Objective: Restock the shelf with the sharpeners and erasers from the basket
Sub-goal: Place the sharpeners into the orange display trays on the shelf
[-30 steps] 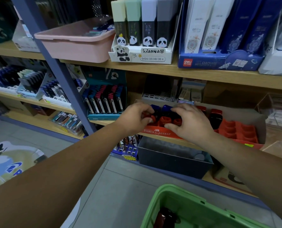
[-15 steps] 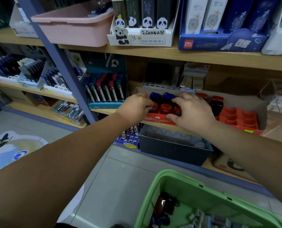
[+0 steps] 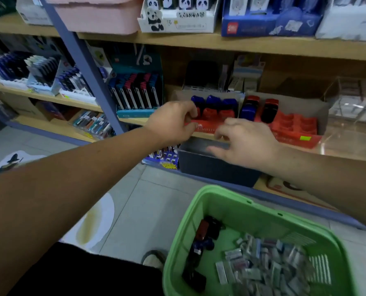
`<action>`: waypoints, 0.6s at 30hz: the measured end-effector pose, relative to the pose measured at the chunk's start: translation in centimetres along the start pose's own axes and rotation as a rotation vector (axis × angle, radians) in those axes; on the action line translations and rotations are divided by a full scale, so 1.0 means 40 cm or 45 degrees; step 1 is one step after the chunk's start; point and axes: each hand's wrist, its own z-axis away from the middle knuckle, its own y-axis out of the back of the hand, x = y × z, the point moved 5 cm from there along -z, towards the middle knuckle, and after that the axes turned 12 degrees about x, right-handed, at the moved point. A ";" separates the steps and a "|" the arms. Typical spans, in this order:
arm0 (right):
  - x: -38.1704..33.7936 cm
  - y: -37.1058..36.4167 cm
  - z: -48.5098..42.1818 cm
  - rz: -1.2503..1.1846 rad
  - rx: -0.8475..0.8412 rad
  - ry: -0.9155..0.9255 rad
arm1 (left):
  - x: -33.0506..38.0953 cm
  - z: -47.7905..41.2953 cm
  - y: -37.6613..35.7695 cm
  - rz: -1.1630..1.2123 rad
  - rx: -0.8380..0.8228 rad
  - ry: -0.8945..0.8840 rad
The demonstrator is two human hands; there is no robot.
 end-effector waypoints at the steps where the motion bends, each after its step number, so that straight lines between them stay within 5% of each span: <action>1: -0.010 -0.007 0.038 -0.027 -0.077 0.017 | 0.021 0.027 -0.004 0.026 -0.048 0.007; 5: -0.034 -0.098 0.194 -0.174 -0.506 -0.003 | 0.086 0.161 -0.093 0.013 -0.392 -0.004; 11: -0.087 -0.422 0.468 -0.793 -0.816 -0.581 | 0.125 0.449 -0.322 0.003 -0.968 0.121; 18: -0.254 -0.616 0.675 -1.164 -1.114 -0.836 | 0.096 0.614 -0.379 0.263 -1.056 0.497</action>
